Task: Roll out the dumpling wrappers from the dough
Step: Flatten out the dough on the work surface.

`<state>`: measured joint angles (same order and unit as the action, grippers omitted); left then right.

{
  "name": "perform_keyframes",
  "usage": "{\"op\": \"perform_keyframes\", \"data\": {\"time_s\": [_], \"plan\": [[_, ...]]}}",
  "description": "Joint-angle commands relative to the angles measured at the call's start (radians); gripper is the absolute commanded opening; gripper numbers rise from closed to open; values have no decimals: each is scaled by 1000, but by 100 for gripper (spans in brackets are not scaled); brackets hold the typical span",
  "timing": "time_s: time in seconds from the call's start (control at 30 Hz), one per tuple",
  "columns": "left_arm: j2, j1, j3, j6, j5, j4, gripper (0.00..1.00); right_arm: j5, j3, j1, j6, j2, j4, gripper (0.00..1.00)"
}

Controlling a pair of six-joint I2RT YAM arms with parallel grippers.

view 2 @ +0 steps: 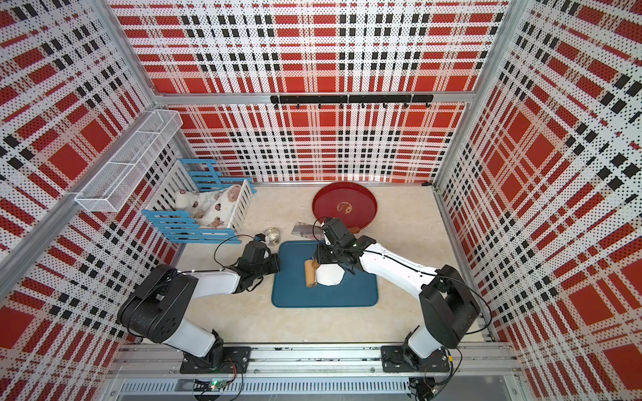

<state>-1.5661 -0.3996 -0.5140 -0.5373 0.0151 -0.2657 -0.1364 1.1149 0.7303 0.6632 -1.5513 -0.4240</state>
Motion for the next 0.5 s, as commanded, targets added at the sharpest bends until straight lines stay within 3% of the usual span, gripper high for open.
{"op": "perform_keyframes", "data": {"time_s": [0.0, 0.17, 0.47], "plan": [[-5, -4, 26, -12, 39, 36, 0, -47, 69, -16, -5, 53, -3, 0], [-2, -4, 28, -6, 41, 39, 0, -25, 94, -57, -5, 92, -42, 0], [14, -4, 34, 0, 56, 29, 0, 25, -84, -171, -48, 210, -78, 0]]}}
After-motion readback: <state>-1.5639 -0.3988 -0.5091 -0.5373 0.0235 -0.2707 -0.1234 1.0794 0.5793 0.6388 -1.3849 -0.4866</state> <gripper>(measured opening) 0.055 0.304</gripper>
